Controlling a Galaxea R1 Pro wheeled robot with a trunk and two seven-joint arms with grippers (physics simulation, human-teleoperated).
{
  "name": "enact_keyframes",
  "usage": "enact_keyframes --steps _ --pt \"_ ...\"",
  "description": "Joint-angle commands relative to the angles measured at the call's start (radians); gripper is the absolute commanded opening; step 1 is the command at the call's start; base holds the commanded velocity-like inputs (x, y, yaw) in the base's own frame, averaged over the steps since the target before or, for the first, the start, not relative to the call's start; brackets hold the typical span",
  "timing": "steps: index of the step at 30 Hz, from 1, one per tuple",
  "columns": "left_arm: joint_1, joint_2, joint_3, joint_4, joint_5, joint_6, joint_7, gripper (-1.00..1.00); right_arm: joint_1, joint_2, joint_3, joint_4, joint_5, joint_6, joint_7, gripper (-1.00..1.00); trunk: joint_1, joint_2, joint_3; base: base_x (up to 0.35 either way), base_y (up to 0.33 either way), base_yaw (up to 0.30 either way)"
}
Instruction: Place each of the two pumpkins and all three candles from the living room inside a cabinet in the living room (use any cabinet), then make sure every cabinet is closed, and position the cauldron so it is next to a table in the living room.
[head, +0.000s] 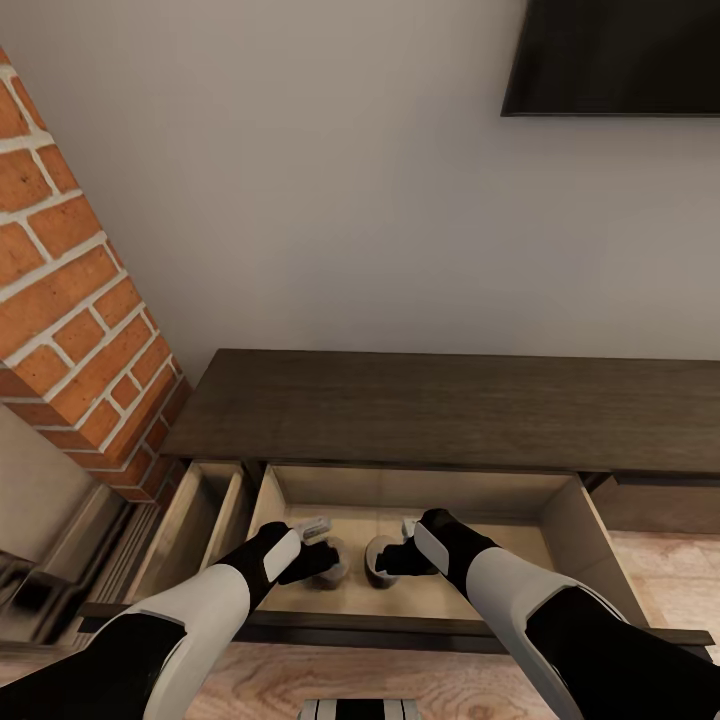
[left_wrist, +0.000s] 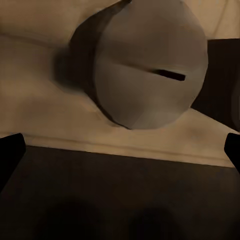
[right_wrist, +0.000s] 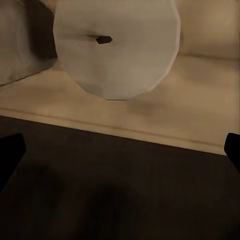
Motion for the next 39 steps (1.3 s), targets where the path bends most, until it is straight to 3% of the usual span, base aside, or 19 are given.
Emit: enact_keyframes --steps 1,8,26,28,29,36,39 --pt "0.000 0.000 -0.007 -0.002 0.011 0.003 0.008 1.00 0.000 0.000 0.005 -0.001 -0.006 0.003 -0.004 1.00 0.000 0.000 -0.001 0.000 0.000 0.000" --pt "0.000 0.000 -0.007 -0.002 0.011 0.002 0.008 1.00 0.000 0.000 0.005 -0.001 -0.006 0.003 -0.004 1.00 0.000 0.000 -0.001 0.000 0.000 0.000" --pt "0.000 0.000 -0.008 -0.002 0.011 0.012 0.008 1.00 0.000 0.000 0.004 0.000 -0.006 0.003 -0.007 1.00 -0.069 0.126 0.056 0.000 0.000 0.000" --pt "0.000 0.000 -0.008 -0.002 0.011 0.029 0.009 1.00 0.000 0.000 0.004 0.001 -0.006 0.004 -0.010 1.00 -0.077 0.140 0.062 0.000 0.000 0.000" --pt "0.000 0.000 -0.008 -0.005 0.011 0.069 0.013 1.00 0.000 0.000 0.003 0.014 -0.006 0.004 -0.013 1.00 -0.077 0.140 0.062 0.000 0.000 0.000" --pt "0.000 0.000 -0.008 -0.006 0.011 0.087 0.015 1.00 0.000 0.000 0.004 0.022 -0.006 0.004 -0.014 1.00 -0.077 0.140 0.062 0.000 0.000 0.000" --pt "0.000 0.000 -0.008 -0.006 0.011 0.091 0.017 1.00 0.000 0.000 0.003 0.023 -0.006 0.004 -0.014 1.00 -0.088 0.161 0.071 0.000 0.000 0.000"
